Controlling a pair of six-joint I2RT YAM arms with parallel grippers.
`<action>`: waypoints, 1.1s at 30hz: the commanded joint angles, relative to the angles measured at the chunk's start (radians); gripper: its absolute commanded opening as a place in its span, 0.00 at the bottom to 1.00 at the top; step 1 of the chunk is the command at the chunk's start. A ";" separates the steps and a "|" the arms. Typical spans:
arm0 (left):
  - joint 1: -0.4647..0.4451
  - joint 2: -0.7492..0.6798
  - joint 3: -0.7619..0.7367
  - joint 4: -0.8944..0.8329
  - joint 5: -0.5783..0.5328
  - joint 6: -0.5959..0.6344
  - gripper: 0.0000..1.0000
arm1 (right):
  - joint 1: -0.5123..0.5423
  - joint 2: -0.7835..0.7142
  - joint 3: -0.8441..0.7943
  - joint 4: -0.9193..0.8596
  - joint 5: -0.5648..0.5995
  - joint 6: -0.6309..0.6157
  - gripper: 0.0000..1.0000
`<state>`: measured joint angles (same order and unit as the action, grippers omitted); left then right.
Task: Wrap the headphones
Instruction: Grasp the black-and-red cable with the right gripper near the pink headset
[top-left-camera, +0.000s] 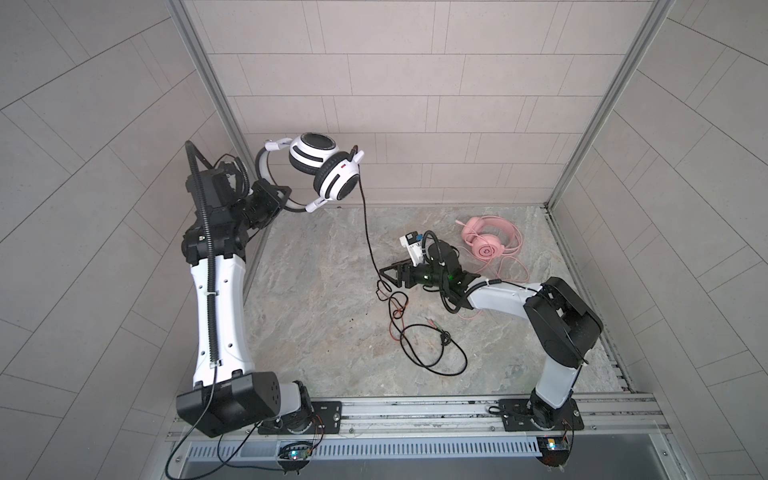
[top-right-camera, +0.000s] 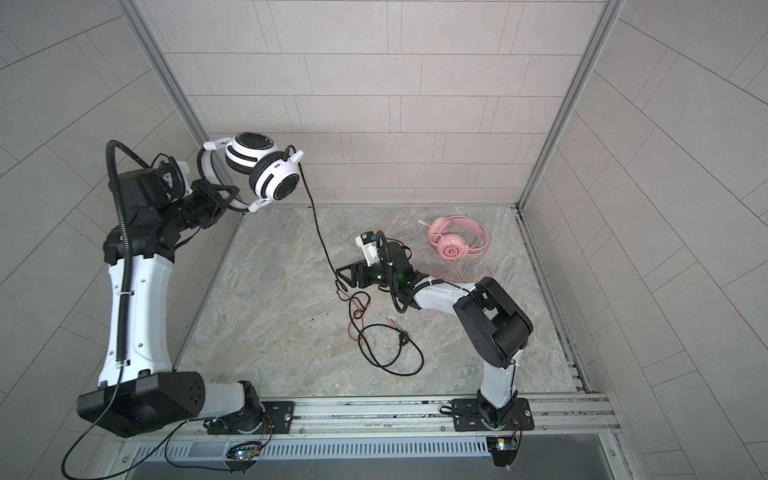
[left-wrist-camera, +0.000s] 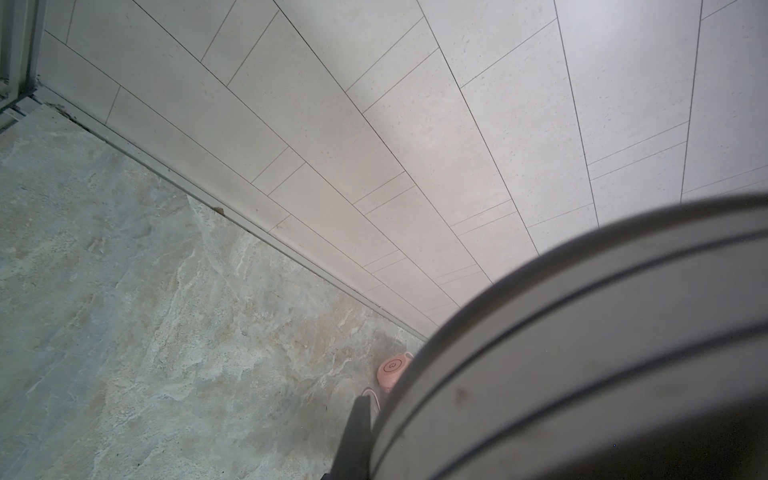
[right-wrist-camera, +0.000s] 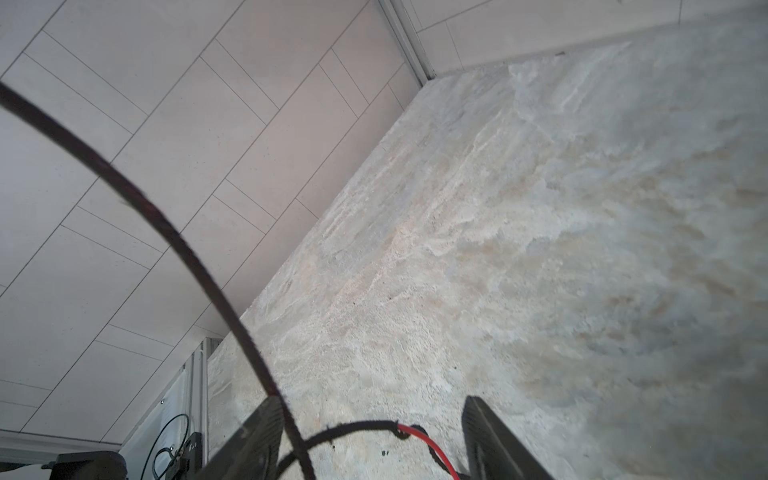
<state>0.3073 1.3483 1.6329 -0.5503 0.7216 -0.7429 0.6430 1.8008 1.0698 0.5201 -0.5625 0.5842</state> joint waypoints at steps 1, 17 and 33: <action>0.000 -0.032 -0.019 0.081 0.052 -0.046 0.00 | -0.003 -0.001 0.083 -0.083 -0.039 -0.055 0.71; 0.001 -0.040 -0.055 0.133 0.067 -0.092 0.00 | 0.079 0.241 0.278 -0.064 -0.080 0.030 0.60; 0.000 -0.095 -0.178 0.182 -0.104 -0.124 0.00 | 0.123 0.017 0.209 -0.561 0.161 -0.237 0.04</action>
<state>0.3073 1.3075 1.4681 -0.4450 0.6724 -0.8227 0.7395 1.8950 1.2446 0.1589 -0.4942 0.4629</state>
